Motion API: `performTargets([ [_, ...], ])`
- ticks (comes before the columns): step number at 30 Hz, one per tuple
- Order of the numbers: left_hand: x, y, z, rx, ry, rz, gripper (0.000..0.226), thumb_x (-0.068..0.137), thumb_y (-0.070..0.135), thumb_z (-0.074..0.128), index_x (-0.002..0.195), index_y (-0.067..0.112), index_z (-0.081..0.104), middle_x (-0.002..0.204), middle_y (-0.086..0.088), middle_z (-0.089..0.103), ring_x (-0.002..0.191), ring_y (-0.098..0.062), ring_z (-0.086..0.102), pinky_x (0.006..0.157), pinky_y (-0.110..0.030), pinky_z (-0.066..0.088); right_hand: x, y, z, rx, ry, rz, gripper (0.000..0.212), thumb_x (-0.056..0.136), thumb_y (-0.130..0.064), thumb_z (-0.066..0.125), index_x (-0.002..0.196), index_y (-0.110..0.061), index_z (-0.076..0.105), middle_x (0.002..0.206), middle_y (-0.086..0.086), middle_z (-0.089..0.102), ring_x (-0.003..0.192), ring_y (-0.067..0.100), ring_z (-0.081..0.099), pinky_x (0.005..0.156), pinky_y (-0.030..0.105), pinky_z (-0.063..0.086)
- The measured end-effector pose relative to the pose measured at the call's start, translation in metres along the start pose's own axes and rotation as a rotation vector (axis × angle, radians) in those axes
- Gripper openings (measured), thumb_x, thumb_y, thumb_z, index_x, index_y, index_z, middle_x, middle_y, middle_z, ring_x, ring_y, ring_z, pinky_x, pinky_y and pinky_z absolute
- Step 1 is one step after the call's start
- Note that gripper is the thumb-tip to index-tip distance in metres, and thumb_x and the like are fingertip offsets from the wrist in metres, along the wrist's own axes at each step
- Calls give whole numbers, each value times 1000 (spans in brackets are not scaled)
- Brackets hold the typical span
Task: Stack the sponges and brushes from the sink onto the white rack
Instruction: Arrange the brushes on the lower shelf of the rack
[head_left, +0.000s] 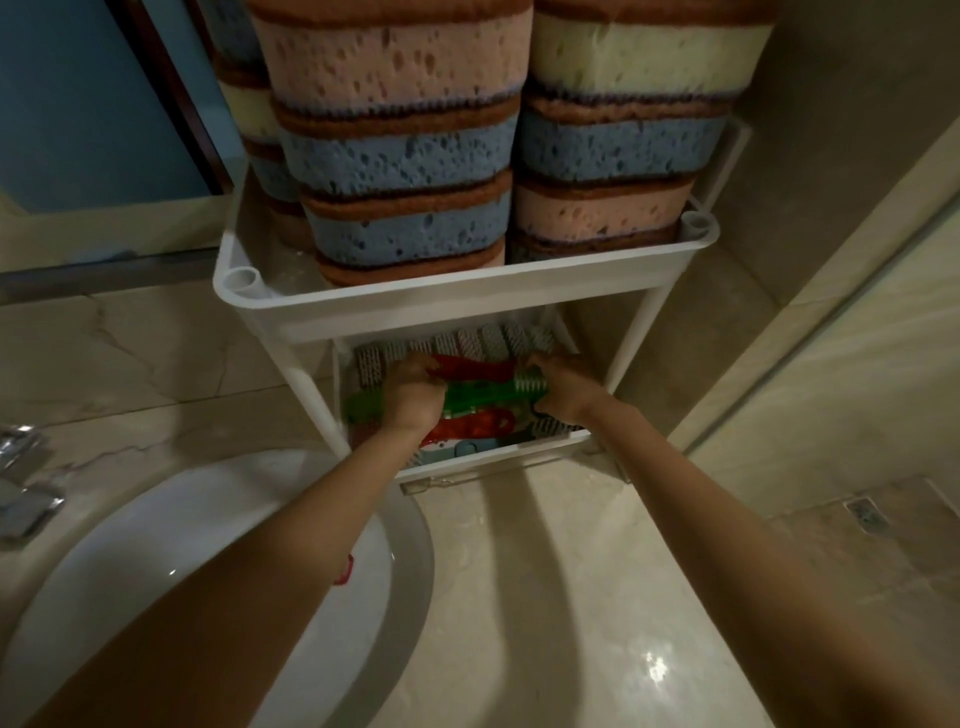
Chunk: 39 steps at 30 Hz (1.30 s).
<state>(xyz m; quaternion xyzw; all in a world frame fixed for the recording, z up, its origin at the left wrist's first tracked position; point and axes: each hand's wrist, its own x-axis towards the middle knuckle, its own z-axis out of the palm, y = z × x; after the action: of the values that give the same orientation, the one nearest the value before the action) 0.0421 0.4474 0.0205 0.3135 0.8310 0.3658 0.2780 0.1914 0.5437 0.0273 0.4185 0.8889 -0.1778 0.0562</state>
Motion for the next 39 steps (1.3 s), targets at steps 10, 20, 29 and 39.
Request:
performTargets([
  [10,-1,-7,4,210,-117,121,39,91,11,55,130,6,48,133,-14,52,121,-27,50,91,-23,39,-6,3,9,18,19,-7,48,85,-13,62,130,-8,46,134,16,47,124,31,44,98,32,39],
  [20,4,-12,0,340,-182,156,34,91,11,55,125,5,51,131,-16,48,120,-29,46,91,-28,38,-1,1,12,-9,40,60,34,90,-9,51,124,-10,51,136,15,46,125,34,42,105,39,35],
  [29,16,-16,5,352,-45,205,29,94,5,41,119,8,55,133,-16,48,123,-31,45,104,-42,41,-2,-3,16,-97,56,124,42,91,-2,46,132,-12,44,137,16,45,125,35,43,104,43,42],
  [39,38,-2,6,448,-54,121,34,98,14,37,127,10,54,138,-16,50,129,-31,45,111,-41,33,-11,-9,20,-58,101,169,54,88,-3,53,138,-15,36,144,16,32,132,36,33,107,44,38],
])
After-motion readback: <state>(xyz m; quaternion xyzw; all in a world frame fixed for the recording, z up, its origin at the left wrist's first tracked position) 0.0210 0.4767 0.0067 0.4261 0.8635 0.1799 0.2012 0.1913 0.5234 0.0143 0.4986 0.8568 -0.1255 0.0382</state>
